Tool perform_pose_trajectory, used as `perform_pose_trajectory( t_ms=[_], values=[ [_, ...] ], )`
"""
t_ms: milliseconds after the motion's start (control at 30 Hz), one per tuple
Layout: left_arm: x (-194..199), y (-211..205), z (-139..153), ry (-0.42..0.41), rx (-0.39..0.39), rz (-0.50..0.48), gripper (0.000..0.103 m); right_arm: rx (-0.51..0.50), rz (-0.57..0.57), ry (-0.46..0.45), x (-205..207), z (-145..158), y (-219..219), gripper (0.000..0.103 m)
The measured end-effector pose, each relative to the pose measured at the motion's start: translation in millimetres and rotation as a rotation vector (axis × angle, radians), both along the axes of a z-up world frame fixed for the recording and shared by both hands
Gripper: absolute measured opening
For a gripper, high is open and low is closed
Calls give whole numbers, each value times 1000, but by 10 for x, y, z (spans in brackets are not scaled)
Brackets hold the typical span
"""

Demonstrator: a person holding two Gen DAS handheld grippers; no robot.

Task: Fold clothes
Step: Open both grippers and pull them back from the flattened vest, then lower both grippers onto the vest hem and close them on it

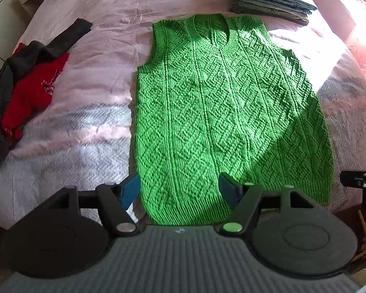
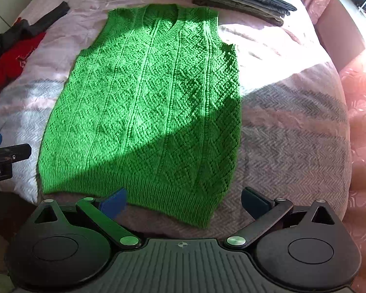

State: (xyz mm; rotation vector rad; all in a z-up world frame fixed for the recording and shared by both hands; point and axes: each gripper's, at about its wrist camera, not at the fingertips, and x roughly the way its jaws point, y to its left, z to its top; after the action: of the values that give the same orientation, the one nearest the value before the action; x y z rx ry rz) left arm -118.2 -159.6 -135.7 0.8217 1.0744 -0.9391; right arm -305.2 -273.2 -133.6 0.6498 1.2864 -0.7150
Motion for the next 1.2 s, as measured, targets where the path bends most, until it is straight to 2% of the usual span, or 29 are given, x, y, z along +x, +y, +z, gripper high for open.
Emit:
perform_pose_trajectory(
  t_ms=[233,567,633,700,833,900,933,1033,1200],
  values=[
    [474,-531,-137,5,20,-63,67,3,-109,22,249,-94,-398,102],
    [915,-943,-652,57,43,-91,65,-13,-255,32,465,-574,-828,102],
    [974,-1015,-756,74,35,-88,59,-33,-260,1,538,-663,-911,102],
    [1017,-1095,-874,84,17,-90,48,-60,-248,-25,623,-749,-999,102],
    [1091,-1253,-1117,101,-28,-94,35,-129,-178,-46,825,-963,-1157,101],
    [1094,-1346,-1246,109,-55,-96,30,-156,-142,-53,915,-1123,-1236,82],
    [1102,-1388,-1315,112,-67,-92,29,-169,-124,-62,954,-1198,-1273,65],
    [1127,-1533,-1505,127,-114,-83,24,-213,-74,-110,1043,-1397,-1377,63],
    [1195,-1798,-1775,103,-187,-106,24,-298,24,-174,1203,-1720,-1560,42]
  ],
)
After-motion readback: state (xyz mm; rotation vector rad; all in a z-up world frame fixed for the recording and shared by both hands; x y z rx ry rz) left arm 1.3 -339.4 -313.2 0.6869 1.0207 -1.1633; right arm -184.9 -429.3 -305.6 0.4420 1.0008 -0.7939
